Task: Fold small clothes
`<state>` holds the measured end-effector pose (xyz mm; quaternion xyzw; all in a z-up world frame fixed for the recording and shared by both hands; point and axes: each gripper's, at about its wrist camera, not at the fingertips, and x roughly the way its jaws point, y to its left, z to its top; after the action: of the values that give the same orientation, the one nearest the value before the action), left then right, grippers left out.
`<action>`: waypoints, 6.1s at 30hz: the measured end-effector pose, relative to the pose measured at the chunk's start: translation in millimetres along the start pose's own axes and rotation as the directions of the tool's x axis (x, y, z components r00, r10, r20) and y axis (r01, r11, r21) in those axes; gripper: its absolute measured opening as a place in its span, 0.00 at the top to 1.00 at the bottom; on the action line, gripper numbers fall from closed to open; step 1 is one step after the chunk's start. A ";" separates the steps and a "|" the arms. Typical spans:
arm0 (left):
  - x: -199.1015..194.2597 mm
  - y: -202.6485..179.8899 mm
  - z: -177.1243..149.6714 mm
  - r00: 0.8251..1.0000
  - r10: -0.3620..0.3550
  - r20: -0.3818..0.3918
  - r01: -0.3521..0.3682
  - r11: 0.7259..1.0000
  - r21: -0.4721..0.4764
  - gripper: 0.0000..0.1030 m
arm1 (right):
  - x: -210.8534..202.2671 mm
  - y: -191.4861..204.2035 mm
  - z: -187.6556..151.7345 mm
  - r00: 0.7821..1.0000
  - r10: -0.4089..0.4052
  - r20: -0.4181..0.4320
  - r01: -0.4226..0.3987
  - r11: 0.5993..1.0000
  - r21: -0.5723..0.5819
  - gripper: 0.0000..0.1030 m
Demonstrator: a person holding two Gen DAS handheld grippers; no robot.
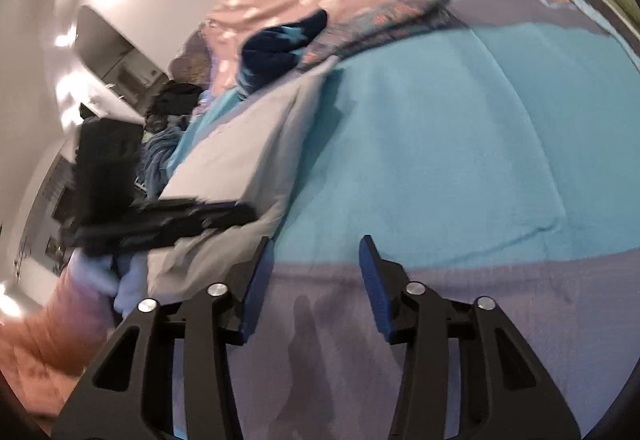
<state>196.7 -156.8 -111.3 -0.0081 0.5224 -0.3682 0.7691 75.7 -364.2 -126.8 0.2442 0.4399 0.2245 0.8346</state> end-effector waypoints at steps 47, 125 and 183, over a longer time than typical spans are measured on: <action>-27.1 -17.6 -49.4 0.997 -0.039 0.069 0.040 0.999 -0.012 0.65 | 9.3 80.8 -19.0 0.939 -0.025 -0.343 -0.143 0.878 -0.457 0.73; -162.5 31.4 -181.0 0.937 0.185 0.297 -0.147 0.978 -0.145 0.59 | -20.3 70.7 -53.6 0.919 -0.390 0.060 0.394 0.896 -0.205 0.78; -256.4 265.0 -263.8 0.872 0.119 0.475 0.126 0.882 -0.453 0.47 | 209.9 414.0 -206.7 0.935 -0.207 0.287 0.323 0.168 -0.931 0.91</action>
<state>84.0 281.8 -131.9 -0.2883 0.3837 -0.2177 0.8499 -57.4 125.9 -109.4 -0.3979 0.1997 0.2879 0.8479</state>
